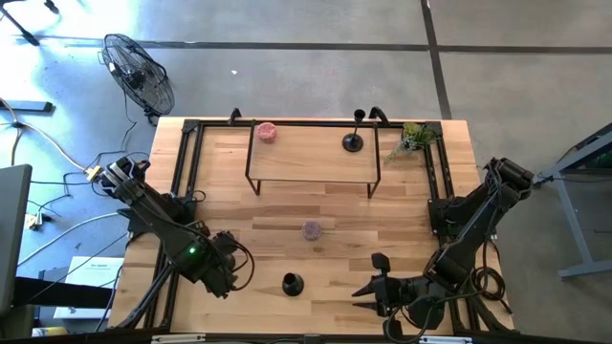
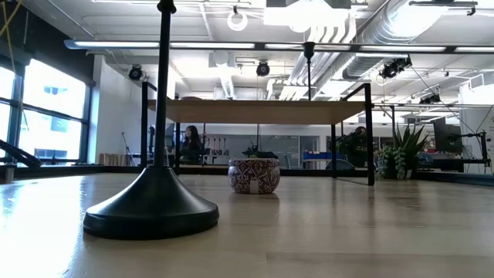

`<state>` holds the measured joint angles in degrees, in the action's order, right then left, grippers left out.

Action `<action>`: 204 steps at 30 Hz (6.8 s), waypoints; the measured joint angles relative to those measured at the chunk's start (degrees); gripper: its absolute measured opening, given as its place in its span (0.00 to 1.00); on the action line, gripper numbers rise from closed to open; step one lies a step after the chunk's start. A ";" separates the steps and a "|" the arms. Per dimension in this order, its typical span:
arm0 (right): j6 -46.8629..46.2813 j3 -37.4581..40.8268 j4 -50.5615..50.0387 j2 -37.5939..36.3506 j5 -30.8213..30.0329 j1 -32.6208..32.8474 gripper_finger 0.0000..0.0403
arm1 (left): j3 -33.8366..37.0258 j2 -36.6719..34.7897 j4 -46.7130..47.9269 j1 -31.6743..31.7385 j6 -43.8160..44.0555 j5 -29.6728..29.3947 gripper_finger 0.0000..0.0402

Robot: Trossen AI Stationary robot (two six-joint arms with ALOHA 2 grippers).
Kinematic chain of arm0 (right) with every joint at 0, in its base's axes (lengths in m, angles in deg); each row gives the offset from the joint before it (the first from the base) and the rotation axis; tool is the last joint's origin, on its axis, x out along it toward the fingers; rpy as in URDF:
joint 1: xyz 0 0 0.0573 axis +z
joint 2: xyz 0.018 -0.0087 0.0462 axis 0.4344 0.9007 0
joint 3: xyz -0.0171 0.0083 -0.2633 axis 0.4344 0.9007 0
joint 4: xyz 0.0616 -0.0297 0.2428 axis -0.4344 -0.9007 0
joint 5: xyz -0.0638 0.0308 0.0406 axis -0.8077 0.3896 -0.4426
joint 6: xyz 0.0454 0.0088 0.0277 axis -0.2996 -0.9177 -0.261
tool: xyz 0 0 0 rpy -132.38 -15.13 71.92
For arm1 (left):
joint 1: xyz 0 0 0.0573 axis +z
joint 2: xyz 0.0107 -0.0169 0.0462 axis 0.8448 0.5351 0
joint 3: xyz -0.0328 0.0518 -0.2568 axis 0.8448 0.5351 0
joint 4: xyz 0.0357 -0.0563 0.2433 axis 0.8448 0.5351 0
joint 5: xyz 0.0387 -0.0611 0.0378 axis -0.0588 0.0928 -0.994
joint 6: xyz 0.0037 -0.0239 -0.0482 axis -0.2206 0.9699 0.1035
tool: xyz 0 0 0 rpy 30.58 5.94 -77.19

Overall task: Pick & Place candle stick holders
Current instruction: Put the left black candle holder on the shelf

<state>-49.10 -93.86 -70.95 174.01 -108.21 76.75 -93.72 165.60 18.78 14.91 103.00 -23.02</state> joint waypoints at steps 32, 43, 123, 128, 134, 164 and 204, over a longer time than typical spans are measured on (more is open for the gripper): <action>0.00 0.00 -0.02 0.00 -0.56 0.00 0.21 | 5.24 0.00 -3.33 0.00 -3.88 1.07 0.95; 0.50 0.00 -0.02 0.00 -0.68 0.00 0.21 | 5.24 0.00 -7.97 -0.02 -9.75 -1.44 0.95; 29.62 0.04 38.25 2.84 25.33 -15.89 0.31 | -23.34 -0.02 4.03 0.00 -27.67 -13.01 0.26; 30.90 0.04 40.20 2.82 26.89 -17.27 0.39 | -25.73 0.00 4.08 0.00 -32.11 -14.99 0.26; 39.47 0.02 39.75 2.83 12.92 -17.85 0.40 | -29.73 -0.02 4.01 0.02 -36.72 -19.33 0.26; 36.95 0.00 36.41 7.13 8.38 -26.38 0.38 | -30.41 2.64 -15.57 10.62 -65.21 -23.69 0.26; 37.30 -29.68 12.88 26.05 13.58 -31.79 0.17 | -30.45 2.62 -20.18 13.62 -72.25 -17.76 0.26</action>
<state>-11.80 -123.54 -58.07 200.06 -94.63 44.96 -124.17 168.22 -1.40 28.53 30.75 -40.78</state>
